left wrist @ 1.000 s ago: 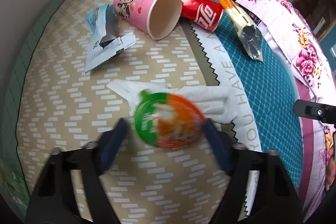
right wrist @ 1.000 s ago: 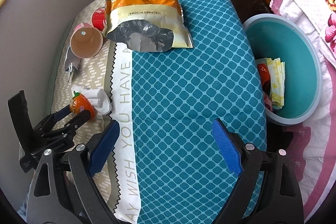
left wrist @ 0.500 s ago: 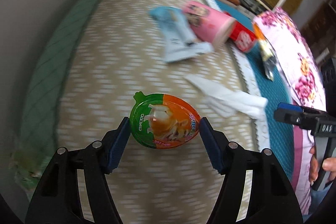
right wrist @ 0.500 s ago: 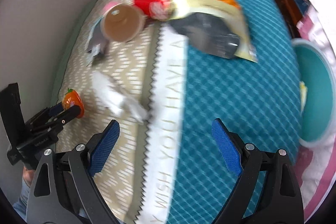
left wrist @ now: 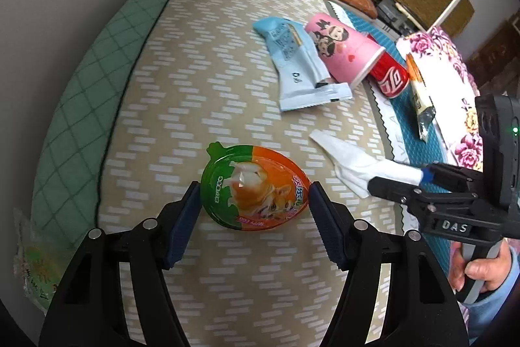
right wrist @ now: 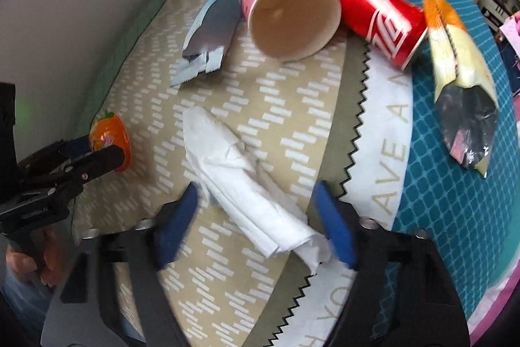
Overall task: Collect trash
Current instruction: 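Grasp the green-orange jelly cup with the left tool while the right tool grasps the white tissue, then carry the jelly cup and tissue over the teal bin and release both inside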
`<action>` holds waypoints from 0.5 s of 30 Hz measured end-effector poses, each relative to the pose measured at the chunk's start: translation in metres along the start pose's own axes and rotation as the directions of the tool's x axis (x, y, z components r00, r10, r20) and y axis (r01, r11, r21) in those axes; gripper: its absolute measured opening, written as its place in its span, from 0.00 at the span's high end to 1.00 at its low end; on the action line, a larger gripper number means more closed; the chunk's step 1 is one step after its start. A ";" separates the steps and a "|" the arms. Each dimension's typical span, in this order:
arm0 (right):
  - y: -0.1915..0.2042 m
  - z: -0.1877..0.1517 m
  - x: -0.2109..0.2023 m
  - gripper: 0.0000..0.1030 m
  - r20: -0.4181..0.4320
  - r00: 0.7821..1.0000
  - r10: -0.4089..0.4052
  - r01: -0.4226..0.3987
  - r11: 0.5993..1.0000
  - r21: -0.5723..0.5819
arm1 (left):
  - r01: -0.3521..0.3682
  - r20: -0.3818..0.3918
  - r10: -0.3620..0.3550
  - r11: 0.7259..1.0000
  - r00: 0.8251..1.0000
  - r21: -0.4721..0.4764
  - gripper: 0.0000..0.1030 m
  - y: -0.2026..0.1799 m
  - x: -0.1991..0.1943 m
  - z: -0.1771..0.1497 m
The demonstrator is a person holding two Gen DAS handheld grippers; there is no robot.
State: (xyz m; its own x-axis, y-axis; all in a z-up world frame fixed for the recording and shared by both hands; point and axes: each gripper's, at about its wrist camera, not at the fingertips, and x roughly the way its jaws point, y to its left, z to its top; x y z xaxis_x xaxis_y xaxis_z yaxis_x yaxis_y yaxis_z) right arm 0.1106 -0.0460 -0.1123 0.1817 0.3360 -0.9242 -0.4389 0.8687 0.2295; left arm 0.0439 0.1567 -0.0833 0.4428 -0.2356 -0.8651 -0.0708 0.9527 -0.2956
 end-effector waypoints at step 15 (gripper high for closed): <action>-0.073 -0.046 -0.088 0.90 0.181 0.983 0.017 -0.055 0.976 0.209 | 0.050 -0.033 -0.046 0.987 0.998 0.151 0.34 -0.084 0.011 0.000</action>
State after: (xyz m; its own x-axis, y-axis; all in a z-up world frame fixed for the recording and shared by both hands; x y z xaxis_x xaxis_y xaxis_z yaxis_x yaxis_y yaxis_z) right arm 0.0865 -0.1553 -0.0615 0.3307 0.4111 -0.8495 -0.2547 0.9056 0.3390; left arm 0.0547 0.0739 -0.0678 0.4160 -0.2850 -0.8636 0.0877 0.9578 -0.2738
